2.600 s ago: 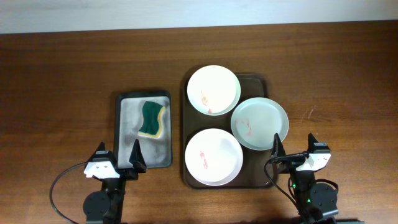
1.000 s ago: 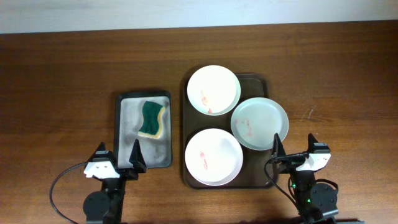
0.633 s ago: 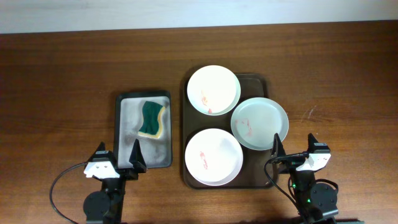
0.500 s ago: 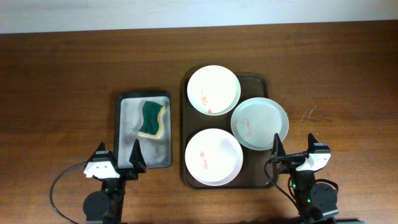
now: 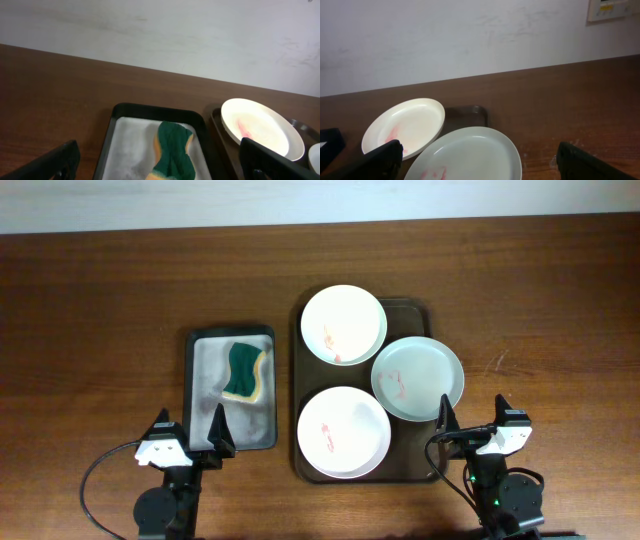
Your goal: Clean dirty plates on tray and stack at the side
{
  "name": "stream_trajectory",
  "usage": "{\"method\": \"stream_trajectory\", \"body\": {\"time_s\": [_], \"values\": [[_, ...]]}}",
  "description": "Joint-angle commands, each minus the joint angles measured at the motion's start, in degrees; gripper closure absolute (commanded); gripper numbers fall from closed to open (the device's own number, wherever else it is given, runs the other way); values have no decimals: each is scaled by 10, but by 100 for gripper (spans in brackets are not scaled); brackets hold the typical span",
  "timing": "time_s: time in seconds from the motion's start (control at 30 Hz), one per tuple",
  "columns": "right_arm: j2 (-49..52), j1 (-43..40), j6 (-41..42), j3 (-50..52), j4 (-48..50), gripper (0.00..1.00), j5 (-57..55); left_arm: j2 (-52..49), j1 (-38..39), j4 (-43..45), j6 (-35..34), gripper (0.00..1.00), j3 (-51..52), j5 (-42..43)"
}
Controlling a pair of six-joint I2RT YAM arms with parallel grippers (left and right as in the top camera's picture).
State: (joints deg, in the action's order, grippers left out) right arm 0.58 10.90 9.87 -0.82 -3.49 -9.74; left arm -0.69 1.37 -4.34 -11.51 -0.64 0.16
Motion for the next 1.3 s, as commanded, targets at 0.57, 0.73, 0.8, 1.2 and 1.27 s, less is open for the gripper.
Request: {"method": "stream_trajectory", "body": {"time_s": [0.57,0.73,0.8,1.2,1.27], "values": [[-3,-5,-4,5,-1,1,1,3,0,3,11,1,1,1],[-3,-5,-4,5,-2,1,21,3,0,4,5,1,1,36],[-3,-5,-4,5,2,1,104,3,0,23,5,1,1,73],[367,-4,15,-603,-491,1,155,-350,0,-340,5,1,-529,80],[492,-4,15,-749,-625,1,156,-476,0,-478,5,1,-669,80]]}}
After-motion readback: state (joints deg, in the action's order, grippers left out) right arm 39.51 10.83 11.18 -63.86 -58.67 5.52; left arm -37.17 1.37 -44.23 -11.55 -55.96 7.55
